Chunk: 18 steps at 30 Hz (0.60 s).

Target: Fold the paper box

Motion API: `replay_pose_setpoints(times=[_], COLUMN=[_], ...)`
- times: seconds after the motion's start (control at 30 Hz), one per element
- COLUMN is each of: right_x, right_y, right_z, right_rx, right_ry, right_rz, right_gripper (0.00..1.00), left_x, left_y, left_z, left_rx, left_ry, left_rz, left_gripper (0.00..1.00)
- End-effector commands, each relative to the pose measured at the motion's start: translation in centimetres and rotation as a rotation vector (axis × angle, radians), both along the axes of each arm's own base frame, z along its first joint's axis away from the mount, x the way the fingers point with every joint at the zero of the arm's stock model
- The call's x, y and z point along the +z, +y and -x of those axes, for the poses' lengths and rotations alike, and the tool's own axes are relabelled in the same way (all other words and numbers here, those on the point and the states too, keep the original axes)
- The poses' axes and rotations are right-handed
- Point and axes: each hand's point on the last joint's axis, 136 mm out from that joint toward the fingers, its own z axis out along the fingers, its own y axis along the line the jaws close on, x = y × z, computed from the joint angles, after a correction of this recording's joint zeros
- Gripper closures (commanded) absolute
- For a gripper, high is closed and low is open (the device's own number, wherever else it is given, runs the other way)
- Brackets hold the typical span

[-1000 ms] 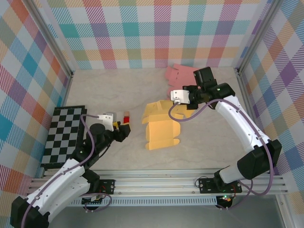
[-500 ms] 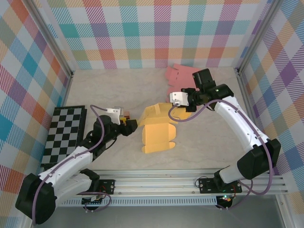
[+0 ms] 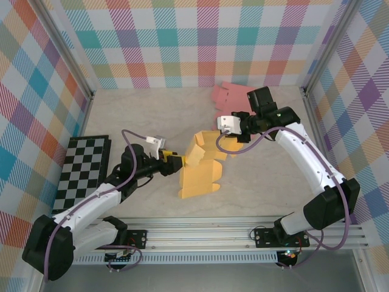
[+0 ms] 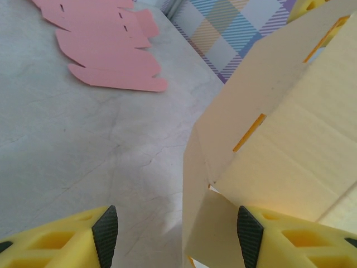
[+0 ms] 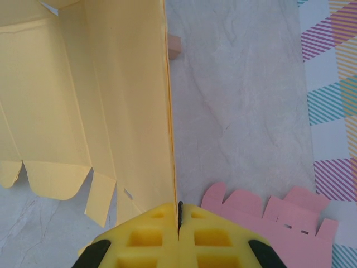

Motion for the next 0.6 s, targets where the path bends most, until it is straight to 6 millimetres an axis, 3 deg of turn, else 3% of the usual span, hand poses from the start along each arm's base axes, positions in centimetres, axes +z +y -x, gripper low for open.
replay_pose_setpoints(times=[0.0,0.4,0.57], right_x=[2.5,4.6,4.7], right_y=[0.7,0.2,0.4], right_z=[1.3,1.1,1.8], right_rx=[0.032,0.008,0.032], right_ry=[0.009,0.035,0.049], right_rz=[-0.08,-0.169,-0.187], right_gripper=[1.0,1.0,1.0], left_x=[2.7,2.8,3.5], left_y=[-1.9,-3.7,-3.7], left_z=[0.9,3.4,2.5], left_rx=[-0.11,-0.218,-0.169], left_ry=[-0.077,-0.082,-0.098], left_rz=[0.047,0.063,0.047], left_gripper=[0.41,0.44,0.46])
